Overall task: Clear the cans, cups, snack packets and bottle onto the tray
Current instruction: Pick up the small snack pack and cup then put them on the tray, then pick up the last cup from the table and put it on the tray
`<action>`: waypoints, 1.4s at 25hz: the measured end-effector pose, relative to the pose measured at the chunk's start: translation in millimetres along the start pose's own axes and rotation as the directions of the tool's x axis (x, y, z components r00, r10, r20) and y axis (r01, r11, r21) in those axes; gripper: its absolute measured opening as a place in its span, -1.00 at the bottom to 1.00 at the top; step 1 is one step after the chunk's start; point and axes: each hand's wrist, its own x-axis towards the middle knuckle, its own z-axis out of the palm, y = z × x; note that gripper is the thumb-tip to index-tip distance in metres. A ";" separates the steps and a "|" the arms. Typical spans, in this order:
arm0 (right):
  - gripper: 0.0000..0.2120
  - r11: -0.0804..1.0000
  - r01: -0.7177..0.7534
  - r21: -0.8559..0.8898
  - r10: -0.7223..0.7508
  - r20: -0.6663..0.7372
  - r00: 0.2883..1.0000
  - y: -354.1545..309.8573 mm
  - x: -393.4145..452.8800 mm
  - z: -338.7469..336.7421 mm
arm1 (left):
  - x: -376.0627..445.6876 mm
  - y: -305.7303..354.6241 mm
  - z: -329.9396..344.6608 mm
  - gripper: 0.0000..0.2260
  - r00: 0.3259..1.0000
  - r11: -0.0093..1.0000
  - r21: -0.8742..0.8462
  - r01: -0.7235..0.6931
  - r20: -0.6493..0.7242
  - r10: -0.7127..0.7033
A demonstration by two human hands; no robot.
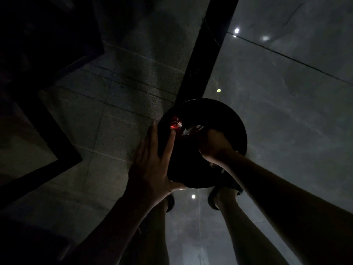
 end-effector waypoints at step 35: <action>-0.63 0.990 0.060 0.127 -0.014 -0.336 0.942 -120.0 -455.1 -303.8 | -234.3 114.4 -396.4 -0.64 0.958 0.903 -0.322 0.285 0.071 -0.277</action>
